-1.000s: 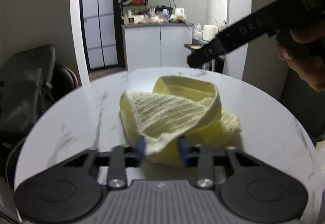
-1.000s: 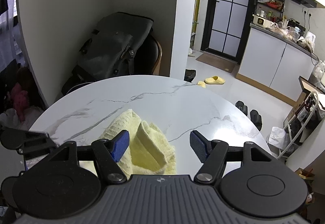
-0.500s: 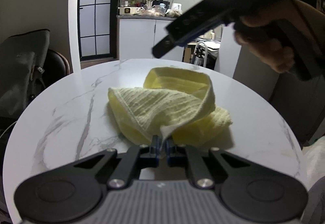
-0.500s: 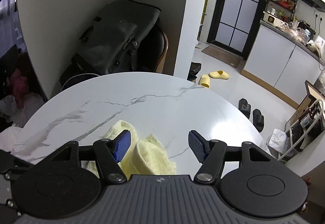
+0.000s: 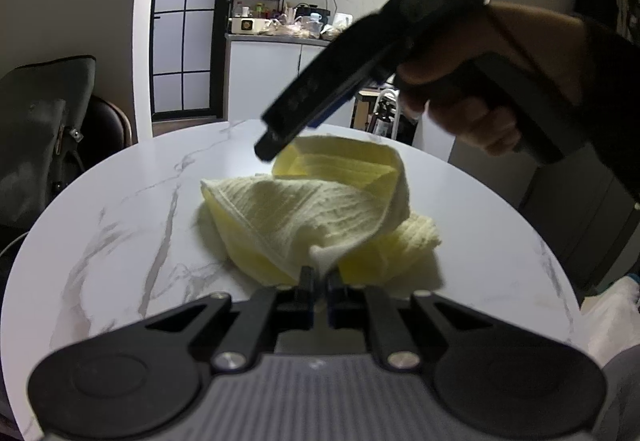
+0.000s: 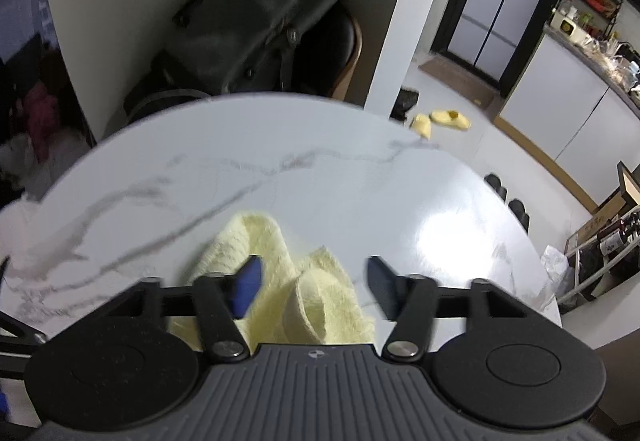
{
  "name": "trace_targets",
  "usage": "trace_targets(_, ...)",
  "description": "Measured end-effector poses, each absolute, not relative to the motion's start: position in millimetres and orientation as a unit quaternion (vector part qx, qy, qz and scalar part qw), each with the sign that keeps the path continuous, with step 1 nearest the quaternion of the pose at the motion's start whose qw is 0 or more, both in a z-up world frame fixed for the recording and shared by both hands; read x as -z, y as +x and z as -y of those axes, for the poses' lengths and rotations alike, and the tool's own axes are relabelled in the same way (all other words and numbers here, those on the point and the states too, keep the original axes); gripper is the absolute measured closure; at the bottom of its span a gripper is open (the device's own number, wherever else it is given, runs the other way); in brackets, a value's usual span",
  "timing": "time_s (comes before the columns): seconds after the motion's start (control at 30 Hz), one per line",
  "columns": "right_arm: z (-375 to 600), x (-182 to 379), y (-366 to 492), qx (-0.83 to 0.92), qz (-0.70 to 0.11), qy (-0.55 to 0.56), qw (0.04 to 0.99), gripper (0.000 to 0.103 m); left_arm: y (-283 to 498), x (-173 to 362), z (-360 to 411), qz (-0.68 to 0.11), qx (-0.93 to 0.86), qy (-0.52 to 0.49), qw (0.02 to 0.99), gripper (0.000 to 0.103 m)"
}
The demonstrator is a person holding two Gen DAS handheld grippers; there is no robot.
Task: Fold towel
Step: 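Grasp another towel corner with the right tool while the left tool holds its edge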
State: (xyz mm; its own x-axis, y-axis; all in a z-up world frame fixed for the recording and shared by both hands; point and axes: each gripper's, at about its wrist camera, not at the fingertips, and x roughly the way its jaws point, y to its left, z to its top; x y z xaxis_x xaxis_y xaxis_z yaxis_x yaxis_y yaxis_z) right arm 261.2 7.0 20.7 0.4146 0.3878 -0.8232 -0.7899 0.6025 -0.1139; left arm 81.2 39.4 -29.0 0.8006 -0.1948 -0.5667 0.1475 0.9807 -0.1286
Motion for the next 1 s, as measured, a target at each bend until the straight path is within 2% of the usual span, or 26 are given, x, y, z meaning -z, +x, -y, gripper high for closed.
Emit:
trace_targets(0.07,-5.0,-16.6,264.7,-0.36,-0.409,-0.255,0.799,0.089,78.5,28.1,-41.5,-0.302,0.09,-0.041,0.948,0.097)
trace_targets(0.17,2.3,-14.9,266.8,-0.357,-0.419,-0.252,0.796,0.094,75.5,26.5,-46.1,-0.297,0.085,-0.044,0.95,0.097)
trace_targets(1.0,93.5,-47.2,240.6,-0.33,-0.403,-0.198,0.83,0.095,58.9,13.0,-72.0,-0.286,0.03,-0.058,0.956,0.098)
